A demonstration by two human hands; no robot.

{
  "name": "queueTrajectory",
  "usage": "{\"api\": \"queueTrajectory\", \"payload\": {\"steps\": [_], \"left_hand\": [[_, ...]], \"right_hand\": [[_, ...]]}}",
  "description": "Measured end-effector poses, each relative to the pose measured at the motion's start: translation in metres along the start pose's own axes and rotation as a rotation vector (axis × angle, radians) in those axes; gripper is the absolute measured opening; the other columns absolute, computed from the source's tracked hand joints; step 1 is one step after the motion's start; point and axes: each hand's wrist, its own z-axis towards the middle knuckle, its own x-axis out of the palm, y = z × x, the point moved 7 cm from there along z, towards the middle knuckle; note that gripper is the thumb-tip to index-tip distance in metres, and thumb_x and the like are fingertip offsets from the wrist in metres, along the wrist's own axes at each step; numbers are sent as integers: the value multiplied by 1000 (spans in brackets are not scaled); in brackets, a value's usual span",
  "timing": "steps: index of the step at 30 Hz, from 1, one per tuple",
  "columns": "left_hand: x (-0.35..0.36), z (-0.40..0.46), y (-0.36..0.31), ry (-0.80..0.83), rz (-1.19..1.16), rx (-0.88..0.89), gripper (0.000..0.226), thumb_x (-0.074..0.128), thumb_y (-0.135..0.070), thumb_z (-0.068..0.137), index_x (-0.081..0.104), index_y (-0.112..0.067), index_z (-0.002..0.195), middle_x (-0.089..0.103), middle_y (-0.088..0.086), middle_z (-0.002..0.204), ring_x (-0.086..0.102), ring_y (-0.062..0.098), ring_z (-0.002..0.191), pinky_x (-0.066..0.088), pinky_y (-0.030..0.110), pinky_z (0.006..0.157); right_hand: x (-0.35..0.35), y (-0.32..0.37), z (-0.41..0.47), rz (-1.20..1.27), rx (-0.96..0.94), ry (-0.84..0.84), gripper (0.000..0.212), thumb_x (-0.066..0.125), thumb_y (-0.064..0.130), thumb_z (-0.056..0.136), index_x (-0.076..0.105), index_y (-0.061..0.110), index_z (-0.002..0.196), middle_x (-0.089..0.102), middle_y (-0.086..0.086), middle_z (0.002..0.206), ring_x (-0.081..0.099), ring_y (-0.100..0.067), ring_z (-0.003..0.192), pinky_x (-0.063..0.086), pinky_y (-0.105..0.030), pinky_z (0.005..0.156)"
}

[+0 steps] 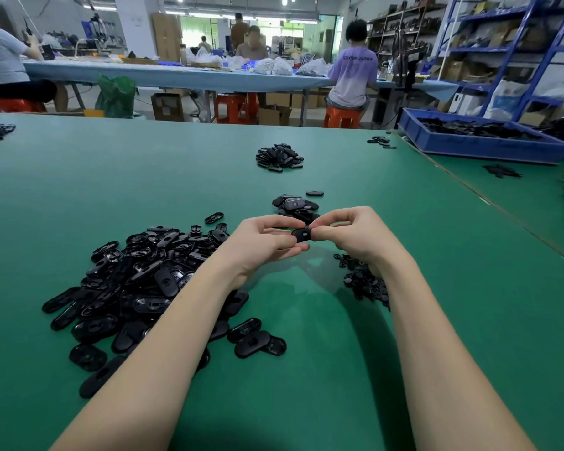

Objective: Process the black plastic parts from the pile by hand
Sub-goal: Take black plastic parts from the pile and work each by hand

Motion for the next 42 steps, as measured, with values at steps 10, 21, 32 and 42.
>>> {"api": "queueTrajectory", "payload": {"steps": [10, 21, 32, 42], "left_hand": [[1, 1, -1, 39, 20, 16, 28, 59, 13, 91, 74, -5, 106, 77, 15, 94, 75, 27, 96, 58, 20, 80], [0, 0, -5, 57, 175, 26, 26, 61, 2, 94, 76, -17, 103, 78, -2, 88, 76, 19, 87, 60, 23, 73], [-6, -3, -10, -17, 286, 7, 15, 69, -17, 92, 76, -25, 102, 77, -1, 99, 71, 8, 85, 56, 26, 83], [-6, -2, -9, -128, 339, 16, 12, 69, -5, 89, 72, -16, 90, 71, 4, 79, 63, 14, 73, 57, 28, 78]], "right_hand": [[2, 7, -2, -77, -40, -4, 9, 79, 23, 79, 80, 32, 76, 77, 5, 76, 57, -8, 64, 45, -21, 60], [-2, 11, -1, -192, -36, -40, 19, 85, 39, 75, 70, 34, 87, 74, 13, 77, 60, -6, 65, 48, -27, 66], [14, -11, -5, 199, 133, 114, 12, 88, 41, 73, 82, 33, 79, 77, 11, 81, 49, -8, 59, 31, -18, 46], [16, -7, 0, 86, 86, 86, 7, 81, 22, 78, 76, 24, 73, 67, 10, 64, 45, -7, 49, 32, -16, 44]]}}
